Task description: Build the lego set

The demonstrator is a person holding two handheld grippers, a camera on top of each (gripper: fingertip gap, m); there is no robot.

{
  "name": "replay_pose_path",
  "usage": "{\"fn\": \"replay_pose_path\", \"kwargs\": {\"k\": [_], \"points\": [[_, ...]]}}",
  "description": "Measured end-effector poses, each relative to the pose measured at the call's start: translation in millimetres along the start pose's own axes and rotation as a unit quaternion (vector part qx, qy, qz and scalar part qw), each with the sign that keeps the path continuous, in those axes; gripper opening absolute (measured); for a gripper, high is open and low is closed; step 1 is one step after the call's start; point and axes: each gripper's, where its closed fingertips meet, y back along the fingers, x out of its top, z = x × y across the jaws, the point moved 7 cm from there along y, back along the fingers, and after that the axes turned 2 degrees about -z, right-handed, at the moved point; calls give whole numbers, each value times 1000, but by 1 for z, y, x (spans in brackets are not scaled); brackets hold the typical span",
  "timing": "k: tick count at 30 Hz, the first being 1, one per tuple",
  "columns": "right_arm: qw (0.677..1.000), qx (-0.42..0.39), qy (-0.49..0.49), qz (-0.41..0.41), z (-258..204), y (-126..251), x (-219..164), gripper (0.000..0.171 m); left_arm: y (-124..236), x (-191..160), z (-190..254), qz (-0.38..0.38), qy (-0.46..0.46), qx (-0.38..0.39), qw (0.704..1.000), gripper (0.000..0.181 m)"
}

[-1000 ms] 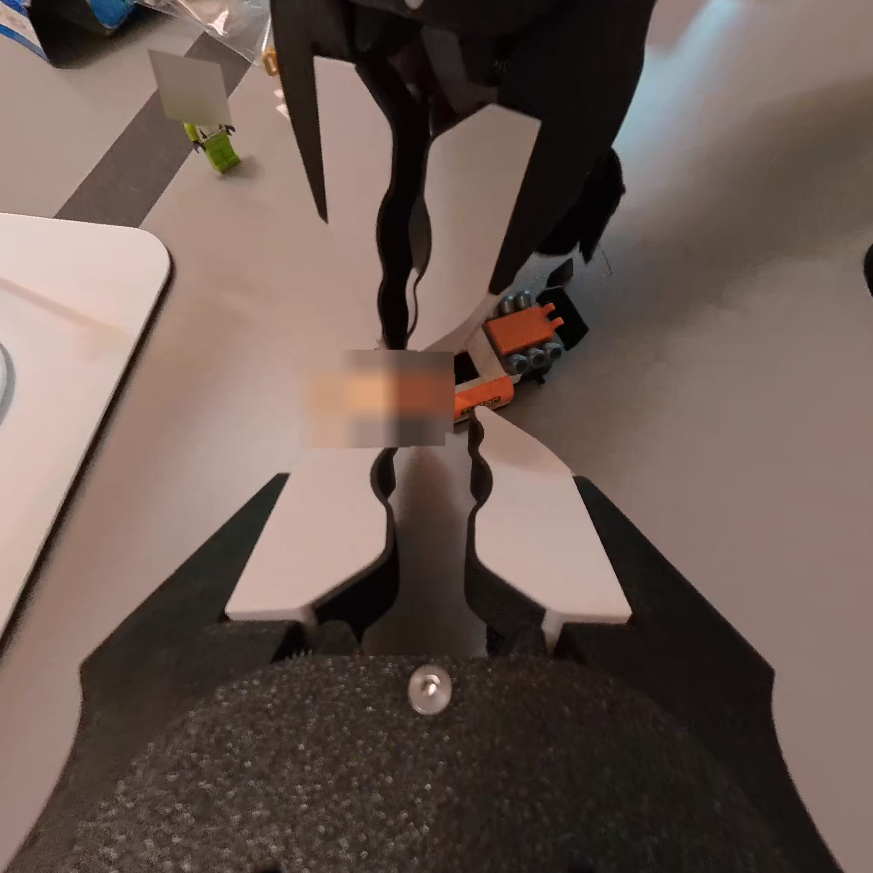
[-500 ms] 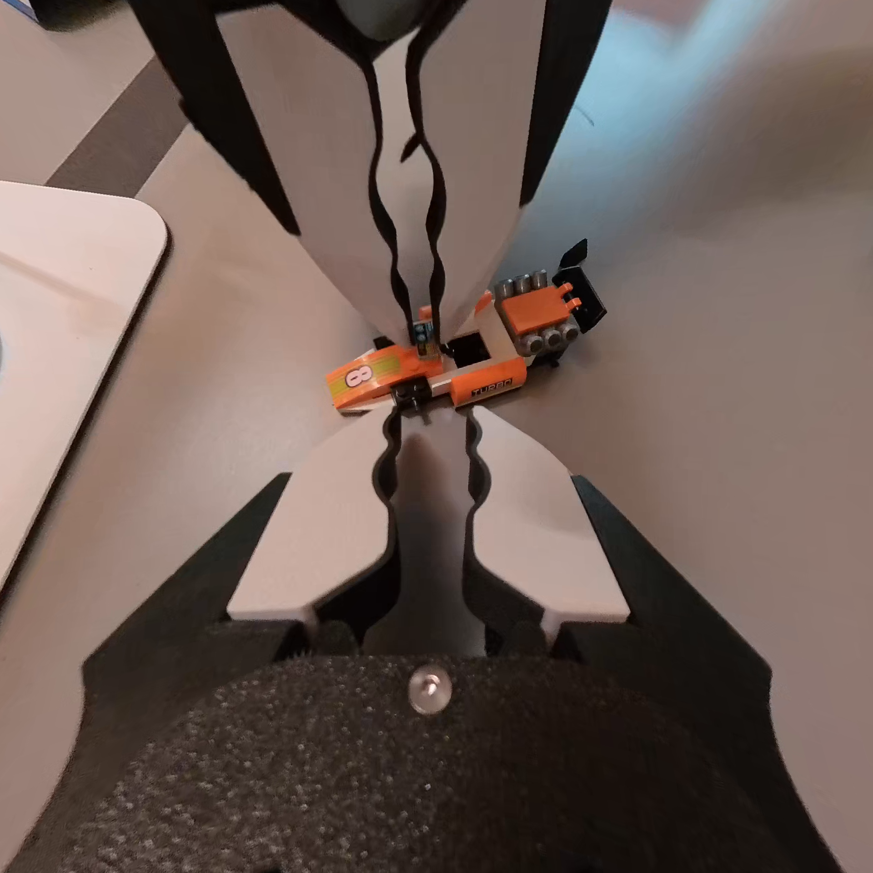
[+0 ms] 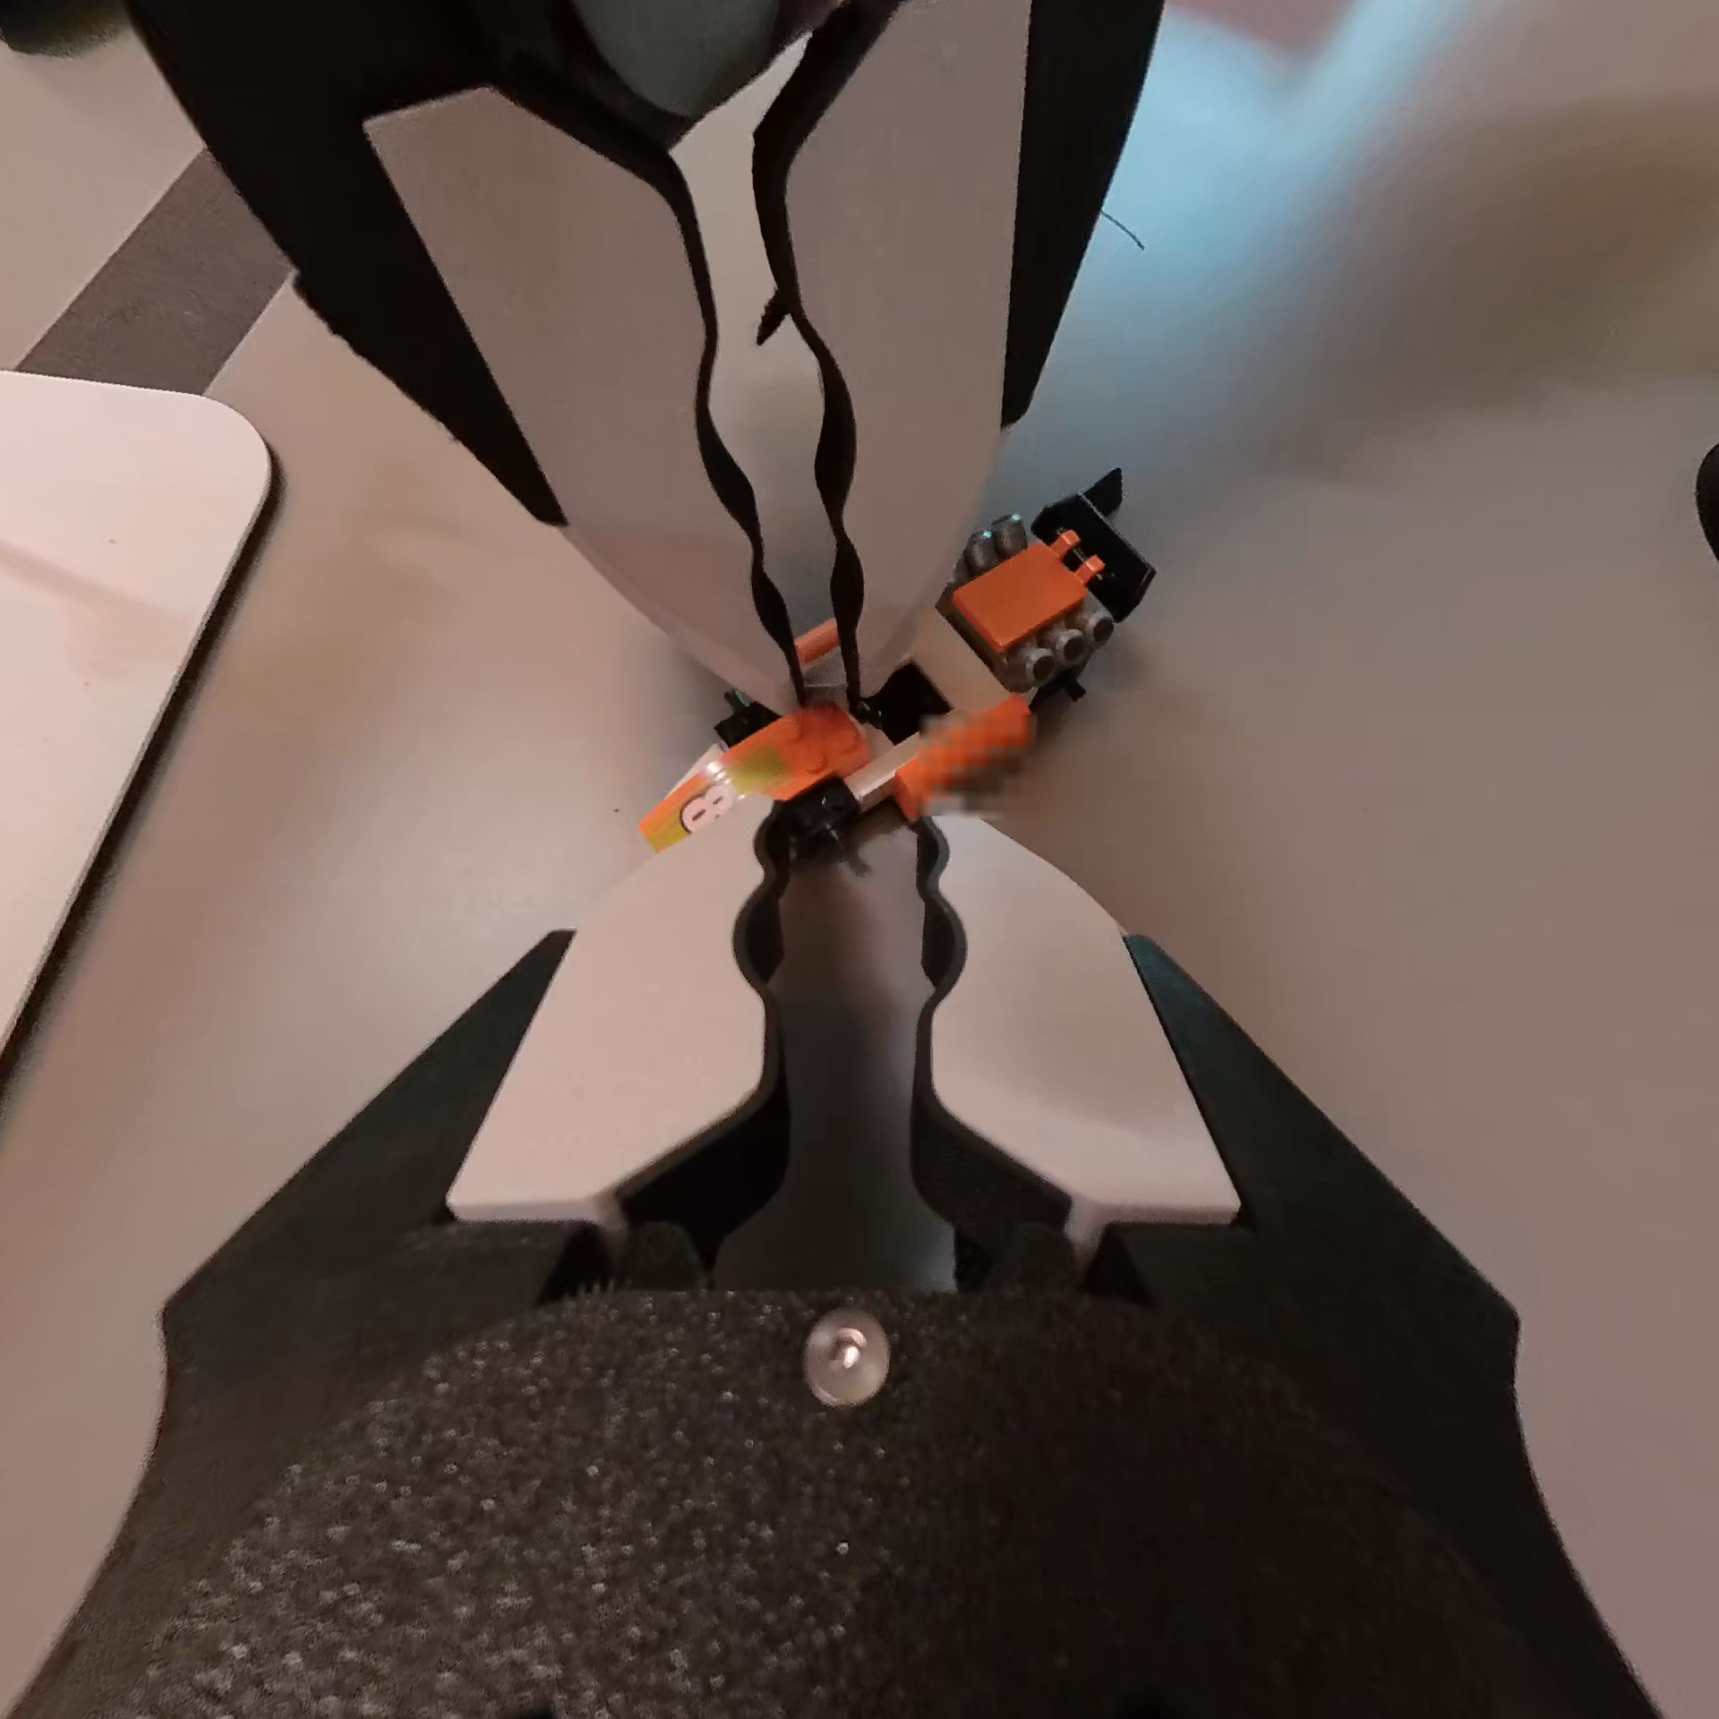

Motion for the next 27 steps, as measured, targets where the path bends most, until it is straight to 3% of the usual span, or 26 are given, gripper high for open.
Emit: {"fn": "replay_pose_path", "kwargs": {"k": [6,15,20,27], "points": [[1000,-3,-24,14,-5,6,0,10,1,0,1,2,0,-4,1000,26],[991,-88,-80,66,-15,8,-12,17,9,1,-22,5,-27,15,1000,32],[992,-68,-76,71,-14,5,-13,17,9,2,-38,-53,-91,-59,993,33],[996,-57,-44,48,-8,2,-9,16,-4,16,-51,-146,-189,-145,960,39]]}}
